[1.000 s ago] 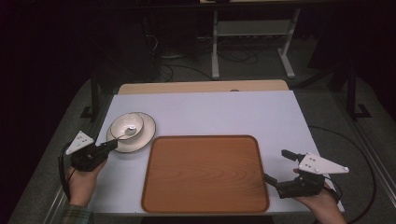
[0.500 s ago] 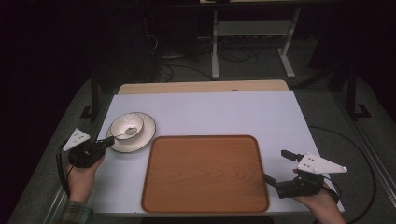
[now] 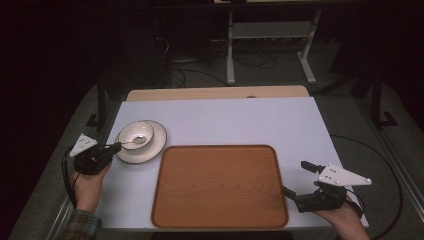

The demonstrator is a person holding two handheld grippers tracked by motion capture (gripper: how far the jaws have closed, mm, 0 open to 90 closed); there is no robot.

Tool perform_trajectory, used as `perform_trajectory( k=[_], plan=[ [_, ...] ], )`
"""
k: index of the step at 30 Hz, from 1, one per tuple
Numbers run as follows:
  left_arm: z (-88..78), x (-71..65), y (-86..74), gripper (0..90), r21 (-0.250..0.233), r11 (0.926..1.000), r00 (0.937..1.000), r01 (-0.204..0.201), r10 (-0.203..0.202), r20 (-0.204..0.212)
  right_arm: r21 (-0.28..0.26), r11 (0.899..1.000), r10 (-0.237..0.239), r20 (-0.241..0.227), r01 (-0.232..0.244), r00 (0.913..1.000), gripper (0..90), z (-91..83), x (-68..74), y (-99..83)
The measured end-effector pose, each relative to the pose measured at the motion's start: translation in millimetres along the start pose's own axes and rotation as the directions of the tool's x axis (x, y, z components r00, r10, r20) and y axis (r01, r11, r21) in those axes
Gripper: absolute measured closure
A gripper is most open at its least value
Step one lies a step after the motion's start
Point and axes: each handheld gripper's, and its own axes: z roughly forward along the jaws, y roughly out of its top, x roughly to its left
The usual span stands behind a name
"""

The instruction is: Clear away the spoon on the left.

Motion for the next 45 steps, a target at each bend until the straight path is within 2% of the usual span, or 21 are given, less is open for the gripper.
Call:
perform_trajectory(
  k=[15,19,23,25,45],
  plan=[
    [7.6,11.3,1.7,89.6,0.007,1.0,0.9991,0.007,-0.006,-0.043,-0.001,1.0,0.007,0.002,-0.007,1.0,0.0,-0.2,-0.5,-0.6],
    [8.5,16.1,2.5,89.6,0.001,0.9997,0.9984,0.024,-0.024,-0.051,0.003,1.0,0.005,0.001,-0.005,1.0,0.0,1.5,0.0,0.2],
    [10.0,19.0,4.8,89.6,0.002,0.9998,0.998,0.018,-0.018,-0.06,0.006,1.0,0.002,-0.002,-0.002,1.0,0.0,2.2,0.3,-0.3],
    [11.5,20.6,6.9,89.5,0.0,0.9999,0.9973,0.015,-0.015,-0.072,0.005,1.0,0.001,0.001,-0.001,1.0,3.7,0.9,-0.2,-0.8],
    [27.3,30.5,19.8,89.3,-0.001,0.9999,0.9934,0.011,-0.011,-0.114,0.005,1.0,0.011,0.008,-0.011,0.9999,3.7,-0.2,-1.1,-0.7]
  ],
)
